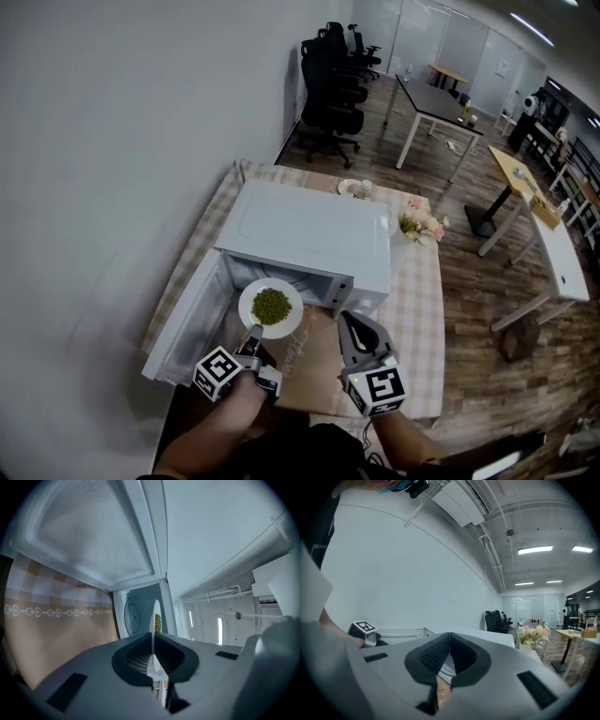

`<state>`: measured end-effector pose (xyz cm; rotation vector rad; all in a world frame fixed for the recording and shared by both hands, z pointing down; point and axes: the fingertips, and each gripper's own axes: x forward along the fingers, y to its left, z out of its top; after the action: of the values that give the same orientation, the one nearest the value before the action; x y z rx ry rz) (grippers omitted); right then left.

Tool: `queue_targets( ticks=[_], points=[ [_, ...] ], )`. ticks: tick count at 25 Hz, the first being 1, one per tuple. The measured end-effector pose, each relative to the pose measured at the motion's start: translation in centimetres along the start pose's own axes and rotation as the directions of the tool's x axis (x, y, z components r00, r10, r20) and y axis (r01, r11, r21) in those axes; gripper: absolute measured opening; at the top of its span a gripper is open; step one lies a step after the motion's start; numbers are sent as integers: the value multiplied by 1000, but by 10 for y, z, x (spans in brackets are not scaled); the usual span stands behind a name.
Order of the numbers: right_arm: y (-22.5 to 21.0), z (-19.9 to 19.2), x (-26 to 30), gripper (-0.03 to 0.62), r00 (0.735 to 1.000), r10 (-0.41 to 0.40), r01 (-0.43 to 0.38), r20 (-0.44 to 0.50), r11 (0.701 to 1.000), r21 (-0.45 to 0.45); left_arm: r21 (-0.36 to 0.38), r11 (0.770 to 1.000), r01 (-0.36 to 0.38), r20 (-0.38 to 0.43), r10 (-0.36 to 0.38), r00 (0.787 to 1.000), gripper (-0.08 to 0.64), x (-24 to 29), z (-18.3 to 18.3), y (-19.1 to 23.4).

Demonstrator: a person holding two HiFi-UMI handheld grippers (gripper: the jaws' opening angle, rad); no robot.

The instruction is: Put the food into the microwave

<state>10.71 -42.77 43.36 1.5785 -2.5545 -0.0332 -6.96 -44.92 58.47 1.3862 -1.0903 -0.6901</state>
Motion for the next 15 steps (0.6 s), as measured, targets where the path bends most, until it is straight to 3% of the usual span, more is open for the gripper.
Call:
queue_targets(
  ticks=[15],
  points=[
    [-31,-30,22,9,996,55,-52,-76,998,39,-88,992,-89,63,95,993,18,69,5,52]
  ],
)
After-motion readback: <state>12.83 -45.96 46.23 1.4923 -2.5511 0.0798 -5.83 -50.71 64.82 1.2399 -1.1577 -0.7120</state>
